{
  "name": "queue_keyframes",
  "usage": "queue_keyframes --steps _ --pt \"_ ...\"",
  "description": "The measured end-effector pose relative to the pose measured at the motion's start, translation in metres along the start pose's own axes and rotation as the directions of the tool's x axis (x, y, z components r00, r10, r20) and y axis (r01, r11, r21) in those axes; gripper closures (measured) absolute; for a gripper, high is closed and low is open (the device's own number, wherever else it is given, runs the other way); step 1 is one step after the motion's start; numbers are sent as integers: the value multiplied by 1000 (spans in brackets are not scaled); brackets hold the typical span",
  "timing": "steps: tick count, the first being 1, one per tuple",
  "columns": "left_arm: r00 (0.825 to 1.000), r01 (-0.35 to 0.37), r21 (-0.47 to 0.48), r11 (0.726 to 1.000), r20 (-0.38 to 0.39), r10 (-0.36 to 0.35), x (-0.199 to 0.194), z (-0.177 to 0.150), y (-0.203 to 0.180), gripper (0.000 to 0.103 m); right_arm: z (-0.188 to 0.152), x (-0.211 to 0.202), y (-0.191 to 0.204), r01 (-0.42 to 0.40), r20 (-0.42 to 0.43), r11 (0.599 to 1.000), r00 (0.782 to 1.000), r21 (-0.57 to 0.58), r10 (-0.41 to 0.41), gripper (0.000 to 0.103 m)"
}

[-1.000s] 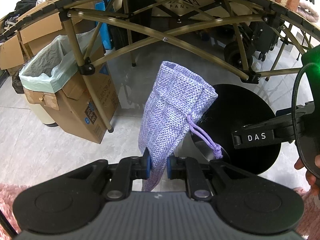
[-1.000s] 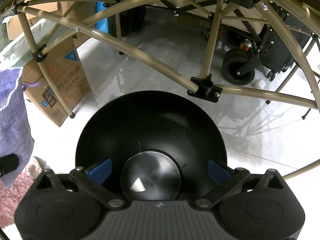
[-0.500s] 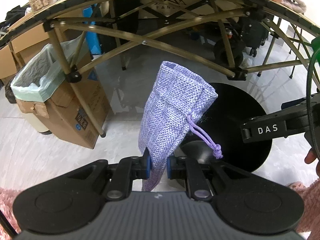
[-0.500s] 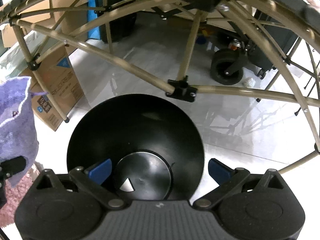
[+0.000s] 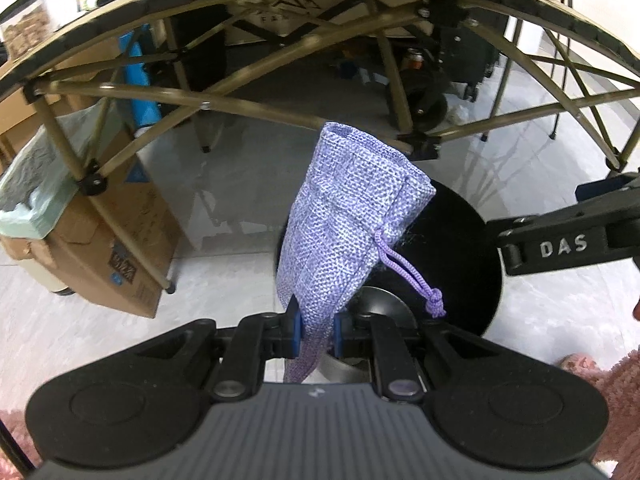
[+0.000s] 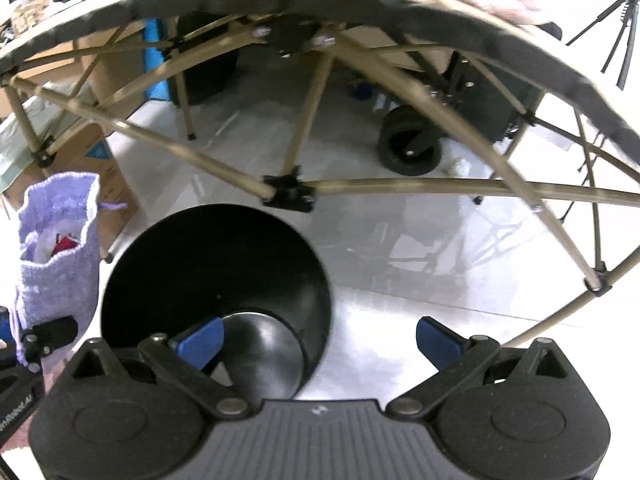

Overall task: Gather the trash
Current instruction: 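Lower the purple pouch into the bin and open the left gripper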

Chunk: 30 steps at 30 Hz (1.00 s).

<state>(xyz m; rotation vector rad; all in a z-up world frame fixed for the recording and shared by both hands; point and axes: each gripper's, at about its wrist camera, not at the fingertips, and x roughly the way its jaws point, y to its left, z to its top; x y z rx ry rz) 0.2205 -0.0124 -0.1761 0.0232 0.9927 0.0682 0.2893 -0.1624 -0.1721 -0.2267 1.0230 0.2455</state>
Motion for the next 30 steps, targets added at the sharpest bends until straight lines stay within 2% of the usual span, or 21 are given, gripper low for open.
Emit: queue_keyframes --steps 12,20,30 --pt "997 75 37 996 -36 -74 19 17 -33 88 -16 -15 -48 33 6 996 999 86 -33 0" --pt "990 109 46 993 -94 -105 37 29 -51 88 -38 -15 -64 45 -63 996 997 71 -40 0" --pt "974 115 40 993 -200 -105 68 38 -61 88 -55 -3 -76 80 -135 995 988 56 -72 0"
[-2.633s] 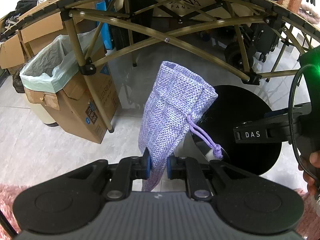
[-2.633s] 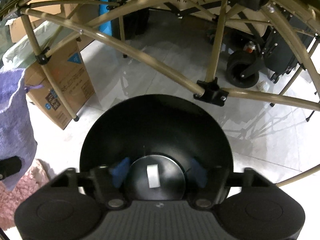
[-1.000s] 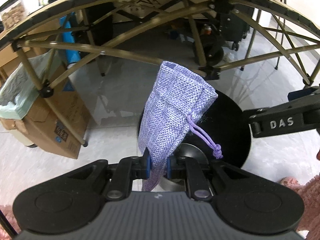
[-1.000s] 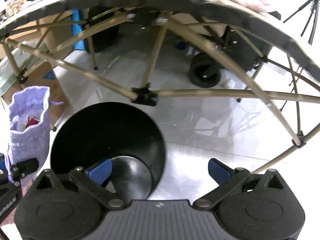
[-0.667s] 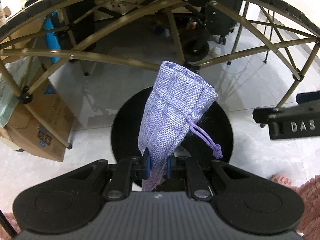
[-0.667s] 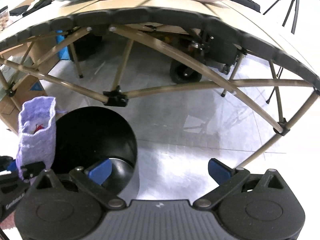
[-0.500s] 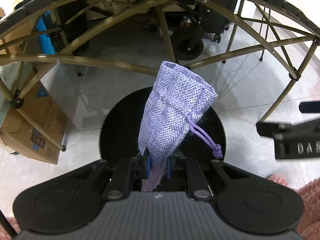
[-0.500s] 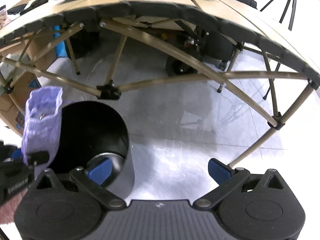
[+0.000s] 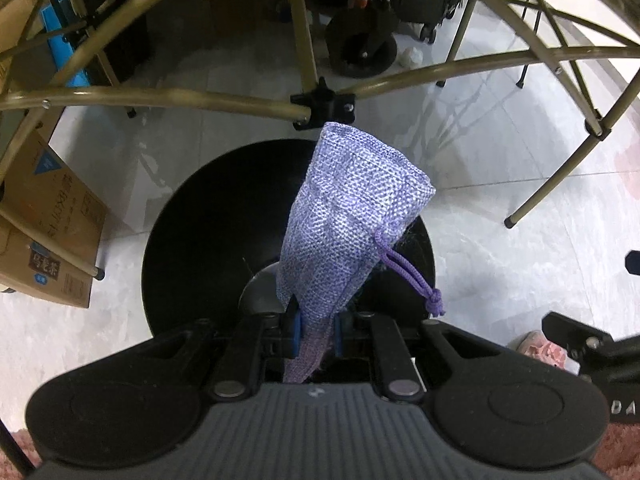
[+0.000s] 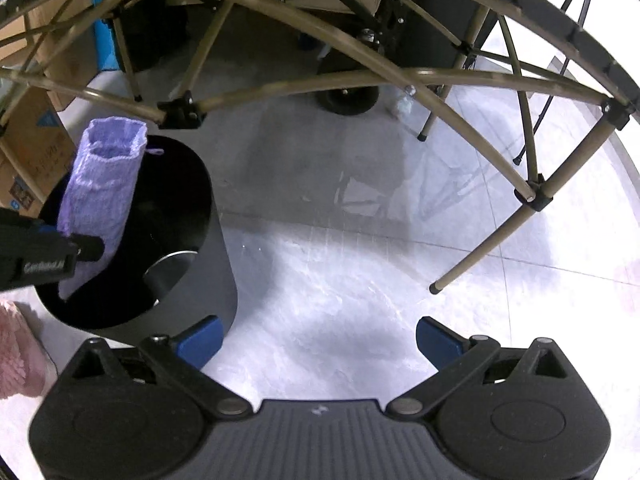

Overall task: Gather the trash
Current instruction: 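Lower the purple pouch into the bin and open the left gripper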

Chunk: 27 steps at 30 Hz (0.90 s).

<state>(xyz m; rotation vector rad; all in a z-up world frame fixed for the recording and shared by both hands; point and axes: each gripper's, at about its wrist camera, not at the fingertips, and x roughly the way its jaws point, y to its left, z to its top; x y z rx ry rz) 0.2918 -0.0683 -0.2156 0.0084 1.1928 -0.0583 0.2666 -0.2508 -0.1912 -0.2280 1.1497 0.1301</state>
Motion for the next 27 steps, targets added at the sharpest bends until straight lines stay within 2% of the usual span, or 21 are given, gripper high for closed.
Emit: queue_keyframes --steps 13,27 --pt "997 -25 -10 1000 -77 24 18 3 -1 88 -4 14 16 -10 -55 996 998 -88 5 0" --pt "994 -51 -18 999 -98 49 22 2 0 88 -4 19 27 -30 -71 990 997 -136 20 0"
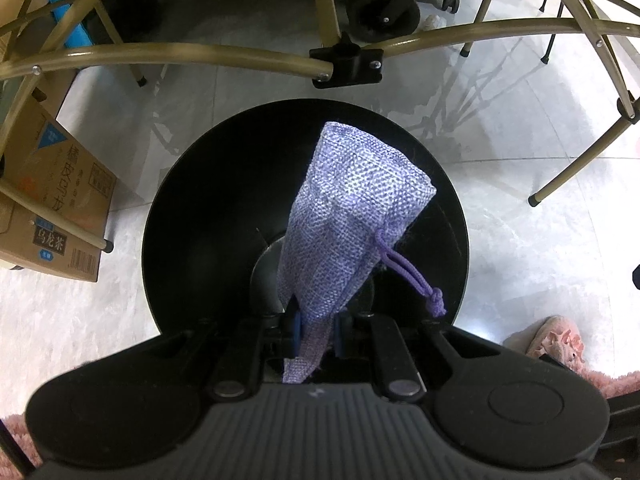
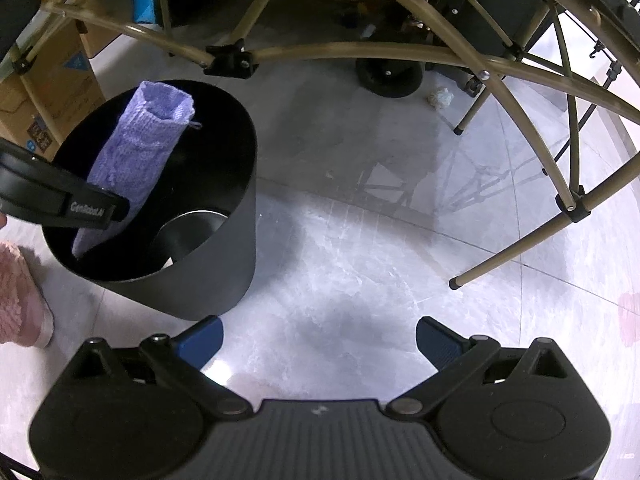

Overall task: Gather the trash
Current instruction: 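Lower the purple pouch into the bin and open the left gripper, then withdraw both grippers upward from the bin toward the table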

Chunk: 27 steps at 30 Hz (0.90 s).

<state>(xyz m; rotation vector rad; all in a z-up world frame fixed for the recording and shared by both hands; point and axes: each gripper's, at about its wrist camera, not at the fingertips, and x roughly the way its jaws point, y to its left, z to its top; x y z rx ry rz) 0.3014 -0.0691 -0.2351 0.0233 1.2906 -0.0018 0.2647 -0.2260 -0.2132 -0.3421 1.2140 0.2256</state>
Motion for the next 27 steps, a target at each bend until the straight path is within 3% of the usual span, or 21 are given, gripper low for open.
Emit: queue_keyframes --steps 5,8,10,12,17,27 --pt "1000 -5 6 1000 4 5 -1 1 -2 88 0 1 1 0 -3 1000 1000 -2 0 0" --pt "1000 -18 23 1000 -1 18 -2 0 -5 75 0 2 1 0 -4 1000 1000 -2 0 0" --pt "1000 -27 20 999 -7 27 -5 -1 -4 26 0 2 0 1 -5 1000 1000 0 -1 0" --pt "999 -53 11 999 -2 53 -9 -1 -1 6 0 3 0 0 -5 1000 1000 4 0 0" --pt "991 -133 46 990 31 132 -16 -3 0 0 0 6 -6 2 -17 999 1000 46 -1 0" --pt "991 -137 51 989 21 136 -16 -5 5 0 1 13 -8 7 -33 998 999 66 -5 0"
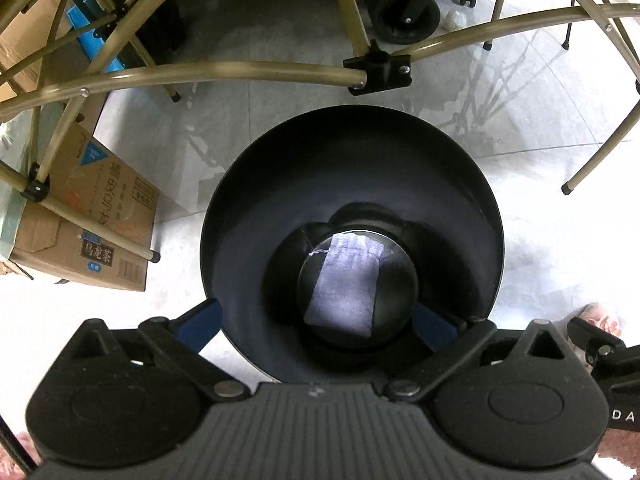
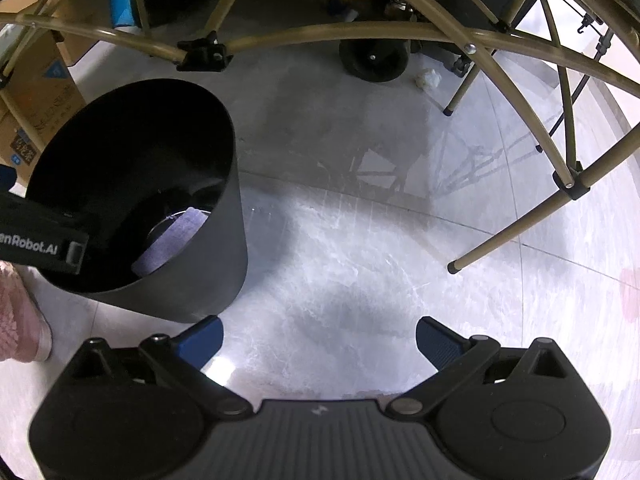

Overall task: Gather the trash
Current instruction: 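Withdraw both grippers upward from the bin toward the table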

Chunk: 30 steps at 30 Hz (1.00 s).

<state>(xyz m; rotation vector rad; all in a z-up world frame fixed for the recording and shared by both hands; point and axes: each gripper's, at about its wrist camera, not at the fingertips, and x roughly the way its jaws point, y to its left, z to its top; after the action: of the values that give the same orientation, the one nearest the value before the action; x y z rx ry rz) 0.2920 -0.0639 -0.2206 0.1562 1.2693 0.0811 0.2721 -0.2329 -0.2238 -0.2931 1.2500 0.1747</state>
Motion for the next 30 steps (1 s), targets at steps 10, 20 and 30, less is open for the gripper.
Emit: queue_keyframes --steps 10,20,30 --pt "1000 -7 8 1000 -3 7 -1 0 -4 0 0 1 1 7 -2 1000 1000 0 -7 0" --pt "998 -20 -18 1000 52 21 -15 -6 8 0 2 -11 0 6 35 1000 999 3 -6 0" --pt "982 -20 -112 994 185 40 -49 -11 30 0 5 -43 -6 -27 145 999 989 33 22 0"
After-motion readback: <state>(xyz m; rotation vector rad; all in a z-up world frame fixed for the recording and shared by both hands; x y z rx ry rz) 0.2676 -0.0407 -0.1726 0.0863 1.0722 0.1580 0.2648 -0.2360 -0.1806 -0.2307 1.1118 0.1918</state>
